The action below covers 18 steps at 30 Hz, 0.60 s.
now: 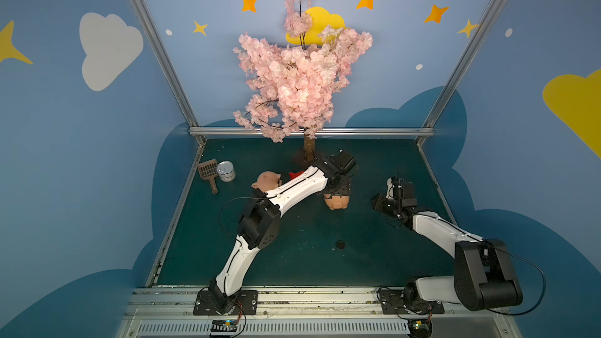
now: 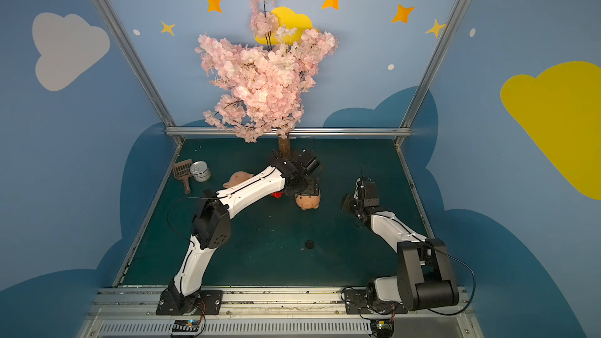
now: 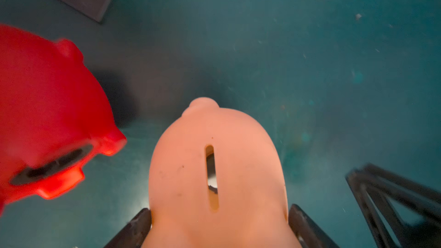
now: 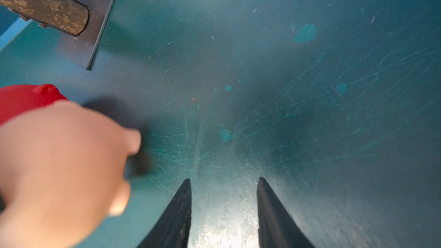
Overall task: Close piggy banks
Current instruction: Turn over the piggy bank at the center of the board.
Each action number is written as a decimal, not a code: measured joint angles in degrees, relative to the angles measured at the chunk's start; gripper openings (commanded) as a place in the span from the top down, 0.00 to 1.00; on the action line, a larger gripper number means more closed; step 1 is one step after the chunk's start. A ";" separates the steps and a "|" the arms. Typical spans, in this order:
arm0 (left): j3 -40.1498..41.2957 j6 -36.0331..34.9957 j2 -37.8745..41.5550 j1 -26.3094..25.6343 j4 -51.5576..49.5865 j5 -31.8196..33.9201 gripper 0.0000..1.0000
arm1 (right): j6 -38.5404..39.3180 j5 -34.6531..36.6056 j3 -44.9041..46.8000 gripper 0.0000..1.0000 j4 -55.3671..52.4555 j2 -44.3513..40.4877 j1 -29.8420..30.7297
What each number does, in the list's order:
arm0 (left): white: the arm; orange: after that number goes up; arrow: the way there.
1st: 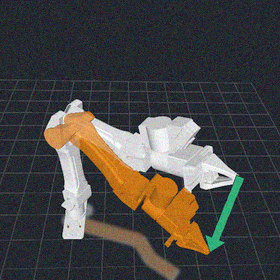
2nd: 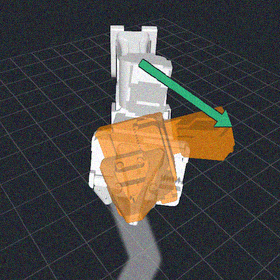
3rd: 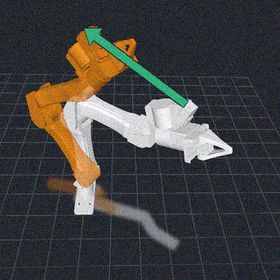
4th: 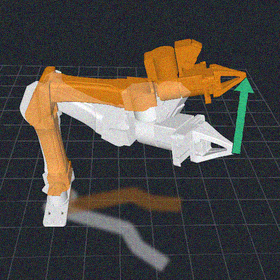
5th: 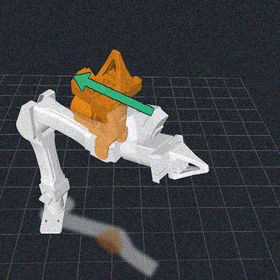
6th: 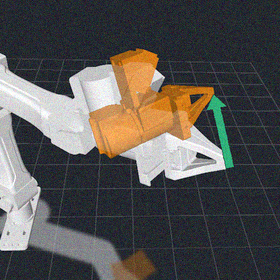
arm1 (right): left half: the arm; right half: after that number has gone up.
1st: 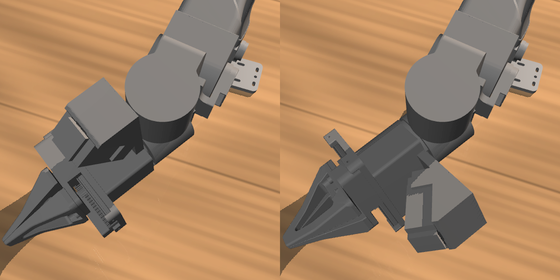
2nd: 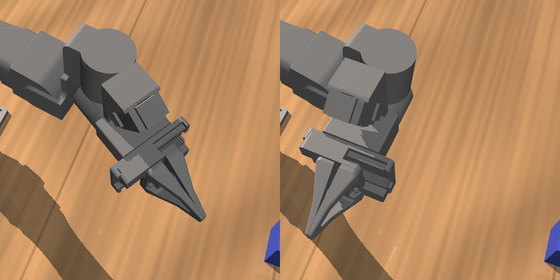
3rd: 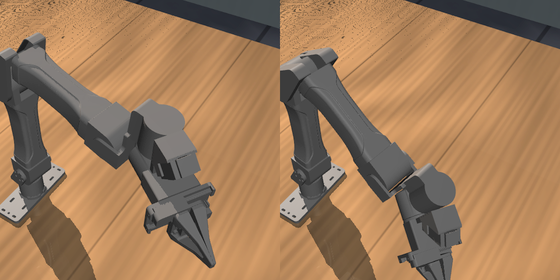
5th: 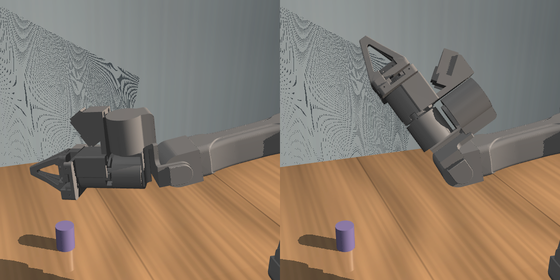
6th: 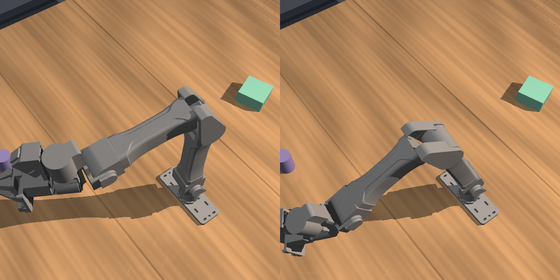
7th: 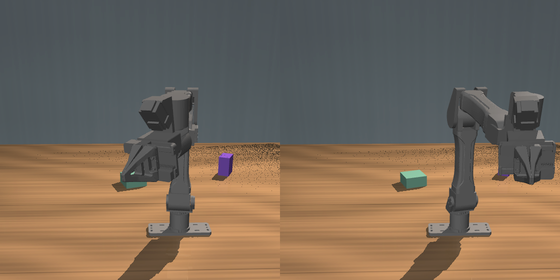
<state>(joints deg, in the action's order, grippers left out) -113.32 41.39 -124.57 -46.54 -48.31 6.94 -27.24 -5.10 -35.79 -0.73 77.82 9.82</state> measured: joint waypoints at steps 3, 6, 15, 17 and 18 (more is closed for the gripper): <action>6.84 0.31 4.22 0.37 3.34 -4.72 0.25 | -0.02 -0.15 0.00 0.55 0.00 0.00 0.00; 13.79 0.94 8.24 1.33 7.43 -9.01 0.25 | -0.04 -0.37 0.00 0.55 0.00 0.00 0.00; 33.88 3.96 20.57 6.08 17.88 -20.26 0.25 | -0.72 -1.46 0.00 0.55 0.00 0.00 0.00; 37.66 4.81 23.17 7.13 19.15 -22.36 0.25 | -0.83 -1.73 0.00 0.55 0.02 0.00 0.00; 39.17 5.14 24.22 7.58 19.50 -23.23 0.25 | -0.83 -1.88 0.00 0.56 0.02 0.00 0.00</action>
<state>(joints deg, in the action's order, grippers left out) -74.15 46.52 -100.36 -38.96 -28.82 -16.29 -28.08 -6.98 -35.79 -0.71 77.82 9.82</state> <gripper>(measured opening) 0.834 0.446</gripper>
